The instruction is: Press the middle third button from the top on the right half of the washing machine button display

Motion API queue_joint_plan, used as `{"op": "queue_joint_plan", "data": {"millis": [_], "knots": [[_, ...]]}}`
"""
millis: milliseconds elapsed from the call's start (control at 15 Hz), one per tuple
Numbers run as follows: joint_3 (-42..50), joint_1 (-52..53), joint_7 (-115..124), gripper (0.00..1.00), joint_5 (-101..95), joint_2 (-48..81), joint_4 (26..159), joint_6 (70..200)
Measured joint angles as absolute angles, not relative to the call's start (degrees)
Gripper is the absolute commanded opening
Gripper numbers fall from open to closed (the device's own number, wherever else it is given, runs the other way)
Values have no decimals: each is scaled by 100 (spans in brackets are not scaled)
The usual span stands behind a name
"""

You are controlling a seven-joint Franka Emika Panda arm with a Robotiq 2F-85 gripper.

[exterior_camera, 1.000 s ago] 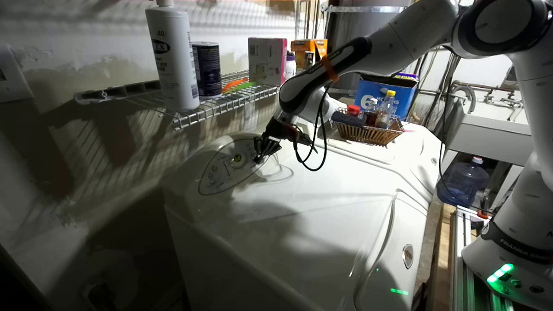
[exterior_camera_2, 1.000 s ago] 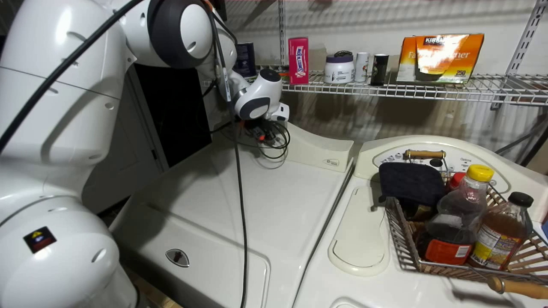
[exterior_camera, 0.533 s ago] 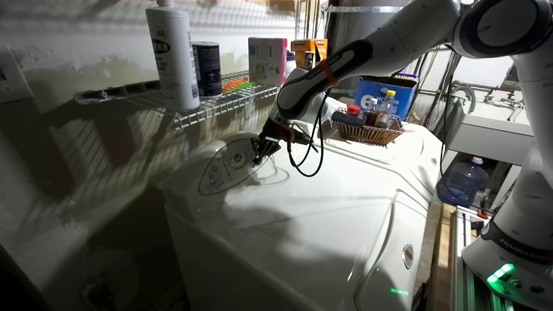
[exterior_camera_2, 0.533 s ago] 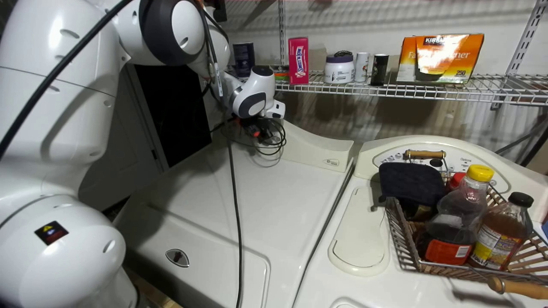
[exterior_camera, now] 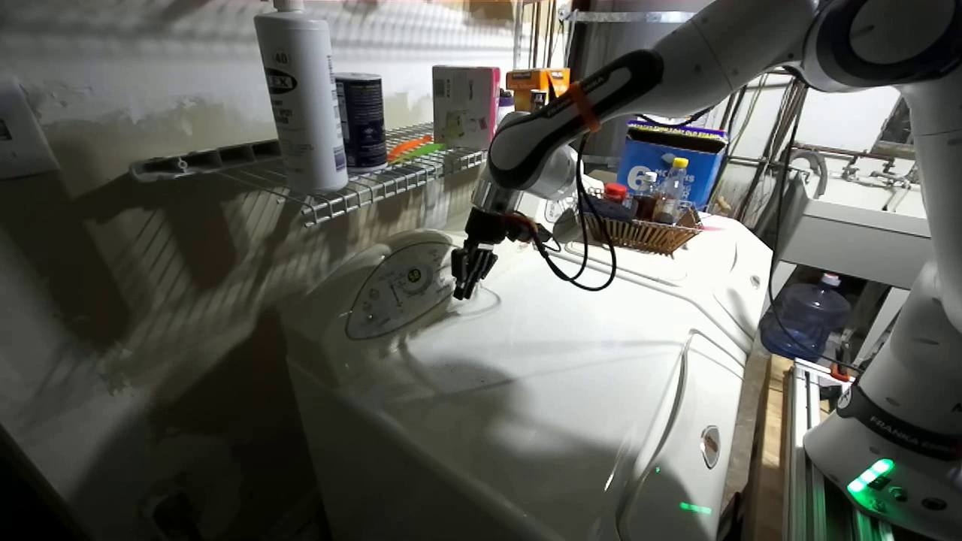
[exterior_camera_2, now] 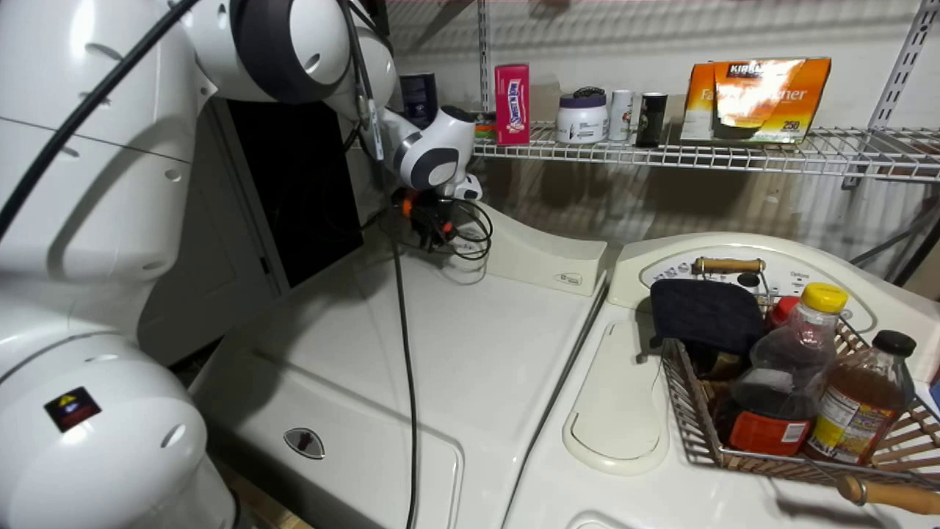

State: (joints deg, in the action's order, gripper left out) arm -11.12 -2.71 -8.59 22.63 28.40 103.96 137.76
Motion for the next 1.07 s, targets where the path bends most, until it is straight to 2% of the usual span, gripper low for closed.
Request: {"op": "queue_joint_plan", "data": {"millis": [400,867,1067], "knots": [[-528,530,628,98,405,1725,10862,13043],[-338,1250,3187,100,-2130,841,11088,12843],[-413,1291,3136,100,-2406,733,11098,12646]]}}
